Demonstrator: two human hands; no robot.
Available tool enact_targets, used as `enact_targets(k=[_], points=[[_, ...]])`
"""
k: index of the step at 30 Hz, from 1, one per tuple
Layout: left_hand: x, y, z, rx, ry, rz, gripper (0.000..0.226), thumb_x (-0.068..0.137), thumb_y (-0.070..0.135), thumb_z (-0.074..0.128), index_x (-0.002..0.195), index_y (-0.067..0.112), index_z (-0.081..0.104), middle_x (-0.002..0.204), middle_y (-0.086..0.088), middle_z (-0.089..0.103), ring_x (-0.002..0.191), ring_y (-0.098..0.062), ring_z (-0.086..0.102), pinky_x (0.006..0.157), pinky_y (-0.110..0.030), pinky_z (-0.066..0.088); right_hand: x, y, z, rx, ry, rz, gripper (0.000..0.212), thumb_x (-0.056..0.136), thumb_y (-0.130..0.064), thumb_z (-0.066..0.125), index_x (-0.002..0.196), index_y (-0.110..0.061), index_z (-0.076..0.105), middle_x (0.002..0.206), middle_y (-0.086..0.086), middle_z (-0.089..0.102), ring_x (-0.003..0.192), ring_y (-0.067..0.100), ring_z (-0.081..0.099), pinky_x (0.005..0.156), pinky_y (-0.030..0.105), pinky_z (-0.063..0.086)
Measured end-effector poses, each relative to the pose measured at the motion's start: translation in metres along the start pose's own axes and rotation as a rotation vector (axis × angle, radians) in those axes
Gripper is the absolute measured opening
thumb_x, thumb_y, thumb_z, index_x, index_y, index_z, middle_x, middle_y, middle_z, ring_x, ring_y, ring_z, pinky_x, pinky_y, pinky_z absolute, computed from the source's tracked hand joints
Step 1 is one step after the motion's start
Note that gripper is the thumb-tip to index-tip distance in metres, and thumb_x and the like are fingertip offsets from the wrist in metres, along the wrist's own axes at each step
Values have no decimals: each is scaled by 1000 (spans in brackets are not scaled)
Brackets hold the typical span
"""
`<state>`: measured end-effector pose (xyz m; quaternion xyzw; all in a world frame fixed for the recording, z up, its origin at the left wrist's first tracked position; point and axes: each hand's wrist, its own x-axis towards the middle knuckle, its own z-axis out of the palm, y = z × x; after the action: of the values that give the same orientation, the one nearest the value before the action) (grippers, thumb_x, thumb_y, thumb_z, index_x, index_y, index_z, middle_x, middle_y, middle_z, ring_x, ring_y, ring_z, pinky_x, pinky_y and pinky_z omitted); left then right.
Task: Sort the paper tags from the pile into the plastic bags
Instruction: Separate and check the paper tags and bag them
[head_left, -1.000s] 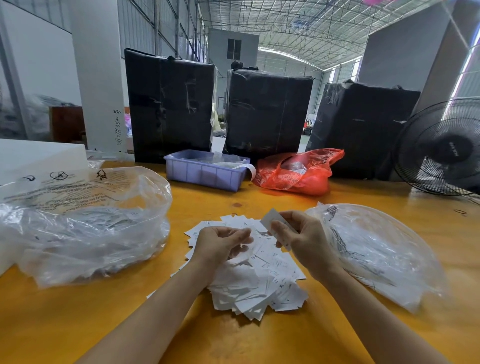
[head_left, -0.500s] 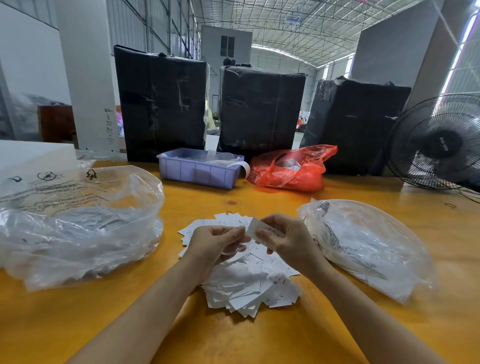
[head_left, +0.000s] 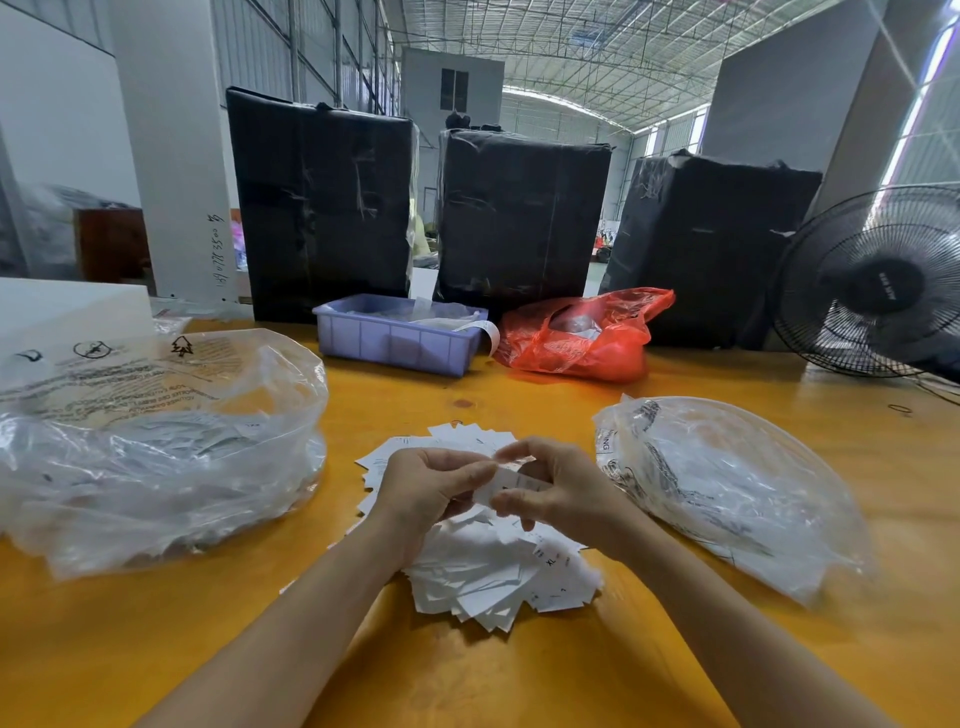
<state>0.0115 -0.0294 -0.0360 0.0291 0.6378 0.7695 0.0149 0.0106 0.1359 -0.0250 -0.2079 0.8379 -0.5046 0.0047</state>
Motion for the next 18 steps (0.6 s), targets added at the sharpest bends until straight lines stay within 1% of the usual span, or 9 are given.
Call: enact_targets(k=[2, 4, 6, 7, 9, 11, 12, 14, 18], points=[[-1, -1, 2, 30, -16, 1, 10, 73, 1, 74, 84, 0, 73, 67, -12, 70, 55, -15, 62, 57, -22, 53, 0, -2, 0, -40, -40, 14, 56, 76, -4, 76, 123, -15, 45, 79, 7, 62, 56, 12, 57, 58, 25, 51], [-2, -1, 4, 45, -39, 0, 10, 70, 2, 76, 80, 4, 74, 72, -14, 71, 61, -19, 65, 63, -28, 55, -1, -3, 1, -62, -70, 21, 69, 74, -3, 77, 128, -20, 39, 84, 6, 56, 61, 15, 58, 62, 31, 52], [-2, -1, 7, 13, -35, 18, 10, 69, 4, 76, 78, 6, 73, 70, -11, 72, 61, -19, 67, 61, -26, 55, -1, -5, 3, -10, -34, 17, 74, 73, -1, 77, 131, -19, 35, 88, 7, 54, 63, 17, 61, 62, 30, 53], [-1, -1, 7, -24, -1, 30, 7, 71, 3, 76, 77, 6, 72, 68, -9, 72, 60, -17, 67, 58, -24, 54, 0, -5, 3, 39, 27, 14, 71, 74, 0, 76, 130, -17, 36, 90, 10, 55, 62, 17, 63, 60, 27, 54], [2, -2, 7, -97, 91, 40, 7, 74, 2, 74, 74, 9, 72, 63, -3, 71, 55, -10, 65, 52, -18, 51, 1, -6, 0, 145, 196, 23, 58, 77, 0, 73, 125, -11, 42, 91, 14, 61, 61, 15, 66, 58, 22, 52], [4, -3, 5, -139, 138, 30, 7, 75, 2, 74, 74, 9, 72, 62, -2, 70, 54, -10, 61, 53, -17, 50, 2, -6, -3, 246, 320, 40, 44, 79, 1, 71, 118, -2, 50, 84, 14, 66, 60, 15, 67, 56, 19, 51], [4, -4, 5, -153, 146, 24, 7, 75, 2, 74, 75, 8, 71, 62, -3, 69, 54, -11, 59, 54, -18, 50, 3, -6, -4, 277, 349, 40, 38, 80, 1, 70, 114, 2, 53, 81, 14, 67, 59, 15, 67, 56, 19, 51], [4, -6, 6, -179, 155, 15, 8, 73, 2, 75, 76, 7, 70, 62, -3, 69, 55, -13, 59, 53, -18, 50, 2, -5, -1, 277, 353, 26, 28, 81, 3, 68, 107, 6, 58, 80, 15, 69, 59, 17, 68, 56, 20, 52], [1, -9, 13, -196, 177, 53, 16, 68, 3, 78, 82, 5, 70, 67, -5, 71, 60, -13, 64, 54, -20, 52, 2, -8, 16, 193, 320, -32, 14, 88, -1, 62, 100, 6, 63, 86, 21, 70, 67, 24, 70, 63, 27, 57]])
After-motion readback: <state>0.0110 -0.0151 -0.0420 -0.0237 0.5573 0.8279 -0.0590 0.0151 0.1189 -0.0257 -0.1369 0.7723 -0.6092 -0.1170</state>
